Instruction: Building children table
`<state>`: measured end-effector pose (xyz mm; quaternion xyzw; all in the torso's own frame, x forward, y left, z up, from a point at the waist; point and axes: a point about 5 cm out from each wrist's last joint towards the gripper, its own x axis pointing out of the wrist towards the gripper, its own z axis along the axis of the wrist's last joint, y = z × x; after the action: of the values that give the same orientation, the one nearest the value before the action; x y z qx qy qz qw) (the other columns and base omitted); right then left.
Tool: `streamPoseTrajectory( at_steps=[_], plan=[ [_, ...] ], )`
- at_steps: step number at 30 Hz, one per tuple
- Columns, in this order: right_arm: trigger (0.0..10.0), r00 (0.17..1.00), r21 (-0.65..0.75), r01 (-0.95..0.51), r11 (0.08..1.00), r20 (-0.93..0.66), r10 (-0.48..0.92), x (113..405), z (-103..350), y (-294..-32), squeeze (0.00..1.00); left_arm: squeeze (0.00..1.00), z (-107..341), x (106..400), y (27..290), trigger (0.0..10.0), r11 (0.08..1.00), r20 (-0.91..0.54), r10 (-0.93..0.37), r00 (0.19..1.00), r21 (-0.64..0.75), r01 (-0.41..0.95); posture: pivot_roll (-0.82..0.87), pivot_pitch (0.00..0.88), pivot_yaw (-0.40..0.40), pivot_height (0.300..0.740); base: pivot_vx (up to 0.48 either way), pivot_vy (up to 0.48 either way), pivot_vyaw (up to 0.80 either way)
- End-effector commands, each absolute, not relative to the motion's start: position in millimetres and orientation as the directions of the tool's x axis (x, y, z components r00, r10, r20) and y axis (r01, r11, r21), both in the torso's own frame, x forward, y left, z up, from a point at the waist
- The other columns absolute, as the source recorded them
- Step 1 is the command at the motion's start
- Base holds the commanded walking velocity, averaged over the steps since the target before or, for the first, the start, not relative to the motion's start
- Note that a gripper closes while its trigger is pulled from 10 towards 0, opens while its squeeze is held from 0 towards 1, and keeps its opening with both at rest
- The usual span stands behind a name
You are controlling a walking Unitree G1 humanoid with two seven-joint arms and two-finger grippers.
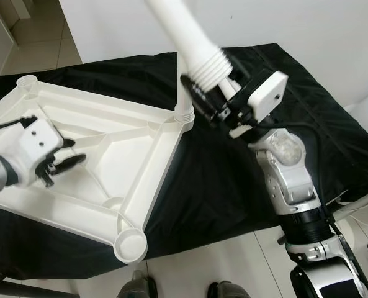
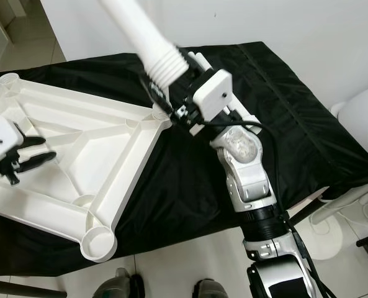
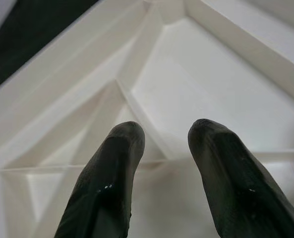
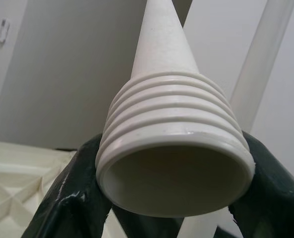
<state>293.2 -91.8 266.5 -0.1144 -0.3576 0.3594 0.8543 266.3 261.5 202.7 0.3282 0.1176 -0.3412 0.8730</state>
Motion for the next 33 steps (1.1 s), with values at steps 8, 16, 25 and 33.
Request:
streamPoseTrajectory(
  at_steps=[8,16,25,33],
  plan=[
    [10.0,0.481,-0.431,-0.564,0.704,0.521,0.705,291.2,262.7,-93.3,0.00,0.00,189.5,244.9,263.0,10.0,0.442,-0.574,-0.523,0.630,0.450,0.776,0.00,0.067,0.025,0.740,0.000,0.000,0.00],
    [10.0,0.478,-0.425,-0.566,0.706,0.529,0.701,291.0,265.1,-93.0,0.00,0.00,168.0,242.9,242.3,10.0,0.395,-0.610,-0.530,0.589,0.437,0.808,-0.01,0.073,0.029,0.740,0.000,0.000,0.00],
    [10.0,0.488,-0.420,-0.554,0.718,0.535,0.690,290.6,268.0,-96.0,0.00,0.00,143.5,236.5,213.6,10.0,0.362,-0.600,-0.593,0.537,0.397,0.843,-0.03,0.096,0.037,0.740,0.000,0.000,0.00],
    [10.0,0.495,-0.416,-0.544,0.729,0.543,0.679,290.4,269.5,-98.0,0.00,0.00,132.6,253.8,187.5,10.0,0.483,-0.477,-0.620,0.623,0.394,0.782,-0.04,0.102,0.047,0.740,0.000,0.000,0.00]
  ],
)
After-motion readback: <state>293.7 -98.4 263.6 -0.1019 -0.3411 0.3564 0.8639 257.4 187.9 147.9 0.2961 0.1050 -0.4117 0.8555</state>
